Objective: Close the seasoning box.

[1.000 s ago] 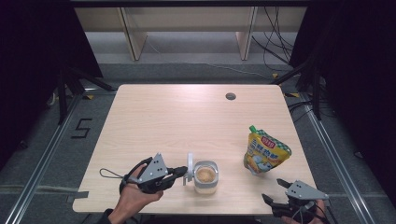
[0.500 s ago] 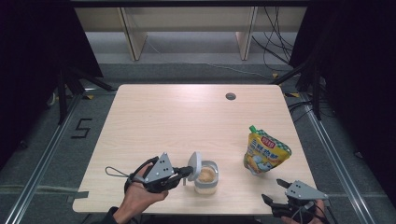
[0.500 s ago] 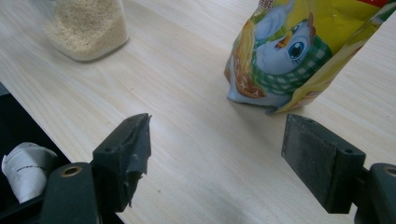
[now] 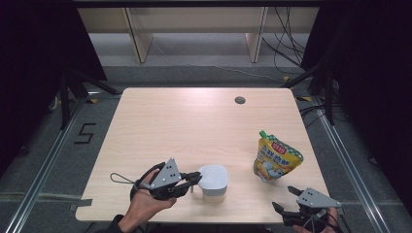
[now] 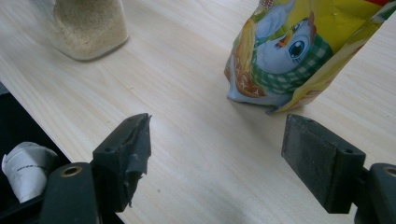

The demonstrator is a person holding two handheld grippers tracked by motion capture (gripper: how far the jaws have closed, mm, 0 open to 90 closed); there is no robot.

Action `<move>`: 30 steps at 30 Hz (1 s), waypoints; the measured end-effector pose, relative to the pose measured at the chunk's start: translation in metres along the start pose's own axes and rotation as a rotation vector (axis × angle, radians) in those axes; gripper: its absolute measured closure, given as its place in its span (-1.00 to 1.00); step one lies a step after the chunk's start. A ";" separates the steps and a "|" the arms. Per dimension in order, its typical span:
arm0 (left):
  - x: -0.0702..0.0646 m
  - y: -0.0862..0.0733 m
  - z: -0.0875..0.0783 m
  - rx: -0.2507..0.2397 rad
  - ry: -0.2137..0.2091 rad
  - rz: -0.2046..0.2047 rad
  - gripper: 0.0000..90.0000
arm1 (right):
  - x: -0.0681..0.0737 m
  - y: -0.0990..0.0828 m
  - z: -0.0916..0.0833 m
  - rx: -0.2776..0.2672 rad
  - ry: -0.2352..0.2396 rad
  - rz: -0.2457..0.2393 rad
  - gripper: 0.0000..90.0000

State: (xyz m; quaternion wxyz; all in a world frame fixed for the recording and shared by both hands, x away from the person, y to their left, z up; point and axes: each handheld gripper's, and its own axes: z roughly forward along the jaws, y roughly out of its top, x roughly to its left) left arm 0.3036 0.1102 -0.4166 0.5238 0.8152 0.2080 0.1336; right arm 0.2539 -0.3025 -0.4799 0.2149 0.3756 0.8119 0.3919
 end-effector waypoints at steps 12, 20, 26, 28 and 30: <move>0.008 -0.023 -0.012 -0.002 0.039 -0.081 -0.19 | 0.002 0.000 0.002 0.004 0.019 -0.011 -0.44; 0.014 -0.048 -0.026 0.026 0.092 -0.122 -0.31 | 0.003 0.001 0.001 0.005 -0.004 -0.013 -0.44; 0.012 -0.059 -0.036 0.023 0.095 -0.140 -0.35 | 0.002 0.001 0.001 0.006 -0.001 -0.027 -0.44; 0.009 -0.061 -0.037 0.017 0.093 -0.161 -0.37 | 0.002 0.001 0.002 0.005 -0.004 -0.020 -0.44; 0.008 -0.062 -0.038 0.022 0.088 -0.155 -0.38 | 0.002 0.001 0.002 0.003 -0.010 -0.030 -0.45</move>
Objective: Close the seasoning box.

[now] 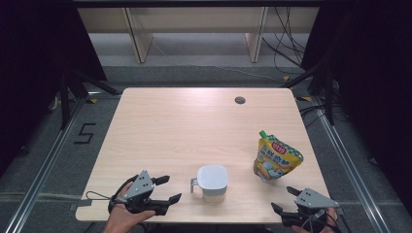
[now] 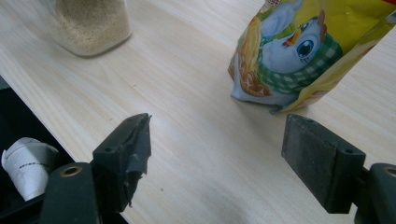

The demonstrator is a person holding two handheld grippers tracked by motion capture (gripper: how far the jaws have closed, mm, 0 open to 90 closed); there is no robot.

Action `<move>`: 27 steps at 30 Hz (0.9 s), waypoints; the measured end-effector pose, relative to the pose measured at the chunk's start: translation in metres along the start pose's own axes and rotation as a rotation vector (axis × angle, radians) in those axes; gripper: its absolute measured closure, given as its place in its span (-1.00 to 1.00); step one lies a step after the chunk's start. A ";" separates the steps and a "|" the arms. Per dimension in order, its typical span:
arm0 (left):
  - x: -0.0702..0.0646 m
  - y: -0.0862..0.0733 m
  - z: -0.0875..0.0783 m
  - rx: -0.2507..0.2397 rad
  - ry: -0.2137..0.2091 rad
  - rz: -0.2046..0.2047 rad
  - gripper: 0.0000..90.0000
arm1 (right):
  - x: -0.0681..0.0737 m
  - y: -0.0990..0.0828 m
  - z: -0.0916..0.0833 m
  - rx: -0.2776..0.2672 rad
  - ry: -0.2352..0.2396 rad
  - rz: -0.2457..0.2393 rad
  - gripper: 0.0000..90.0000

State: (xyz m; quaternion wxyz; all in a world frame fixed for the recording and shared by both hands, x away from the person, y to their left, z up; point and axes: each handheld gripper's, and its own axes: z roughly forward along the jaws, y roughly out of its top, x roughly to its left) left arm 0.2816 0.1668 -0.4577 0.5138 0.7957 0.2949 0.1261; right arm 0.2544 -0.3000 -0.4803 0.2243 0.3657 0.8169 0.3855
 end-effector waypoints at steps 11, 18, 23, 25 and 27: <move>-0.023 -0.020 0.015 0.092 0.001 0.057 -0.50 | 0.001 0.000 0.001 0.007 0.016 -0.001 -0.47; -0.024 -0.021 0.018 0.102 0.004 0.063 -0.51 | 0.001 -0.001 0.002 0.009 0.026 -0.005 -0.47; -0.022 -0.021 0.017 0.121 0.015 0.065 -0.51 | 0.001 -0.001 0.002 0.018 0.033 -0.003 -0.48; -0.023 -0.021 0.018 0.095 -0.001 0.038 -0.51 | 0.000 -0.001 0.002 0.014 0.017 -0.008 -0.48; -0.022 -0.021 0.018 0.091 0.002 0.035 -0.51 | 0.000 -0.001 0.002 0.016 0.017 -0.008 -0.48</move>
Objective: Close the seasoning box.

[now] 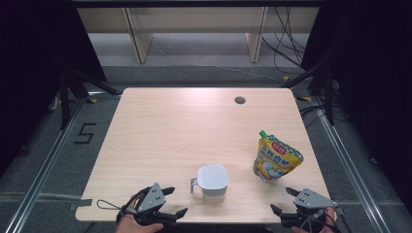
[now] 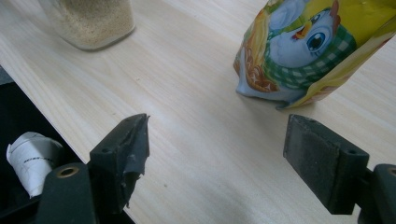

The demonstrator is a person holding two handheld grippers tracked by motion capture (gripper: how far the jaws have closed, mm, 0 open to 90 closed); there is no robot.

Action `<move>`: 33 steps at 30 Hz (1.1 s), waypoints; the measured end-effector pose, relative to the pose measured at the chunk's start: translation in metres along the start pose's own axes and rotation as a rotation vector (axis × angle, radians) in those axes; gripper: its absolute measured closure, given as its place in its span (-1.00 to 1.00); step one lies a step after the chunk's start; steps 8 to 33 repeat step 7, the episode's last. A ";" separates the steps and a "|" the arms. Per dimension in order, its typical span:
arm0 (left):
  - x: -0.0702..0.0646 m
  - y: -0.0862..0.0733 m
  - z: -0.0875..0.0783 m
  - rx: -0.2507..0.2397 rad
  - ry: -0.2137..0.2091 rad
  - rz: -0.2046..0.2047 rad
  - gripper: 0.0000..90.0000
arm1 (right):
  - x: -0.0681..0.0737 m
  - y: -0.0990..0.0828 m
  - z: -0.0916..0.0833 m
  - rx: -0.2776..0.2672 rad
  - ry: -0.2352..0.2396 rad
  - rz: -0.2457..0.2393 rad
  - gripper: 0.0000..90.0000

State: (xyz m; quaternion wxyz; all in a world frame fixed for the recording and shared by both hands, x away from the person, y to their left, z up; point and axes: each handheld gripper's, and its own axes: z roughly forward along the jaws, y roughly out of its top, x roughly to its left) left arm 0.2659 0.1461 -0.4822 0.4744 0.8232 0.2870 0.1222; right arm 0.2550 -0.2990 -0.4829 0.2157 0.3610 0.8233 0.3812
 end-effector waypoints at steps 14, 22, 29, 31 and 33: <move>0.003 -0.001 -0.001 0.009 0.013 0.001 -0.51 | 0.000 -0.001 0.000 0.010 0.010 0.022 -0.48; 0.003 -0.001 -0.001 0.009 0.013 0.001 -0.51 | 0.000 -0.001 0.000 0.010 0.010 0.022 -0.48; 0.003 -0.001 -0.001 0.009 0.013 0.001 -0.51 | 0.000 -0.001 0.000 0.010 0.010 0.022 -0.48; 0.003 -0.001 -0.001 0.009 0.013 0.001 -0.51 | 0.000 -0.001 0.000 0.010 0.010 0.022 -0.48; 0.003 -0.001 -0.001 0.009 0.013 0.001 -0.51 | 0.000 -0.001 0.000 0.010 0.010 0.022 -0.48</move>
